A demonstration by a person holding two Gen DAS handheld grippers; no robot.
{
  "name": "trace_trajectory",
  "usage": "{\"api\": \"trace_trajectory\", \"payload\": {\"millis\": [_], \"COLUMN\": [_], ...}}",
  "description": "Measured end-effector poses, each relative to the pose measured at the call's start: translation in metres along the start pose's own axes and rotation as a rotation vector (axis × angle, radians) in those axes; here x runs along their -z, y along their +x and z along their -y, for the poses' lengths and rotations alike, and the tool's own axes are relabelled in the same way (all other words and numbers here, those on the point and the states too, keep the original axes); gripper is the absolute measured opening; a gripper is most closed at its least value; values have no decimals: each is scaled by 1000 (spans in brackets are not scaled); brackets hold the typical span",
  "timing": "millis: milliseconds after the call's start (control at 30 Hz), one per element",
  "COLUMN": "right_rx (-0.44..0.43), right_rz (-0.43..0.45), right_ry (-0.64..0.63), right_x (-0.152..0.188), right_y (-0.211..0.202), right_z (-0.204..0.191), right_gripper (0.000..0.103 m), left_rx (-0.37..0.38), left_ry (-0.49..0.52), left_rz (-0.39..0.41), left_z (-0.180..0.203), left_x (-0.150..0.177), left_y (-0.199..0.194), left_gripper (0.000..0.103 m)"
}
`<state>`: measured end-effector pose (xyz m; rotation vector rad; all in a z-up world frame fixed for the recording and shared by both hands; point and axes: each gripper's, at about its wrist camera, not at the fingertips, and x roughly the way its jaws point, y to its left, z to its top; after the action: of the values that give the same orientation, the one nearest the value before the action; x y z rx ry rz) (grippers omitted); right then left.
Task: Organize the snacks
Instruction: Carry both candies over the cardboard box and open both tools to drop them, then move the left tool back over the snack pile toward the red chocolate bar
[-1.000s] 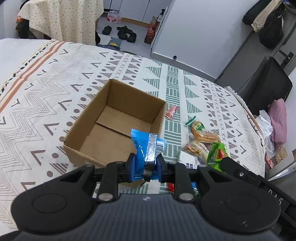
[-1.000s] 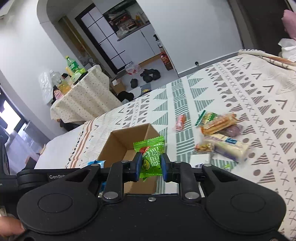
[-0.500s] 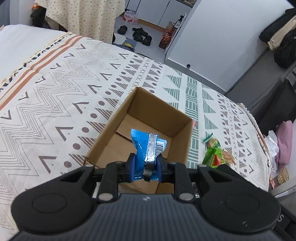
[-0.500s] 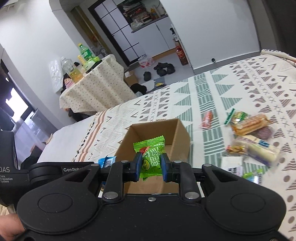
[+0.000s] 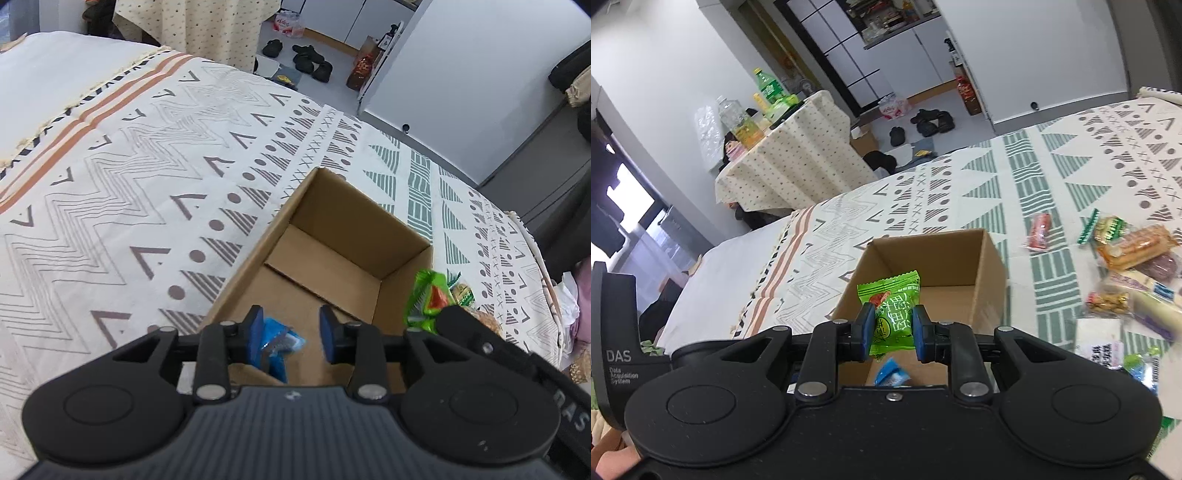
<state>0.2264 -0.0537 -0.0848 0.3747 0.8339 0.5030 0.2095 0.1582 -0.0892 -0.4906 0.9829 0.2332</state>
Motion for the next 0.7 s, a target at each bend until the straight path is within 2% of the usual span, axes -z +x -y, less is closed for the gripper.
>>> {"api": "trace_trajectory", "payload": {"millis": [133,233,333,367,433,567,700], "right_rx": [-17,-15,25,44,84,160,167], "right_rz": [1,6,16,22,28,49,59], "right_ry": [6,7,8,-3,-14,-32,-9], "right_x": [-1,-1,0,1,3,10,12], "right_y": [4,1,-9,-15,-24,-44,-61], "right_z": [-1,0,6,7,11,20,35], "right_gripper": [23,27,54,59,62,82,88], "left_rx": [-16,-24,-36,-44,-54,-62,-84], "left_ry": [-11,-16,-19,-20,-32,-34,4], "left_rz": [20,23,8,3,-4,3,37], "left_z": [-3,-3,-3,-2,-2,3,16], "left_x": [3,6,9,10,13,20,31], "left_y": [-10,-15,-17,-19,-21,-30,-40], "left_gripper": [52,61,69,70,73,76,87]}}
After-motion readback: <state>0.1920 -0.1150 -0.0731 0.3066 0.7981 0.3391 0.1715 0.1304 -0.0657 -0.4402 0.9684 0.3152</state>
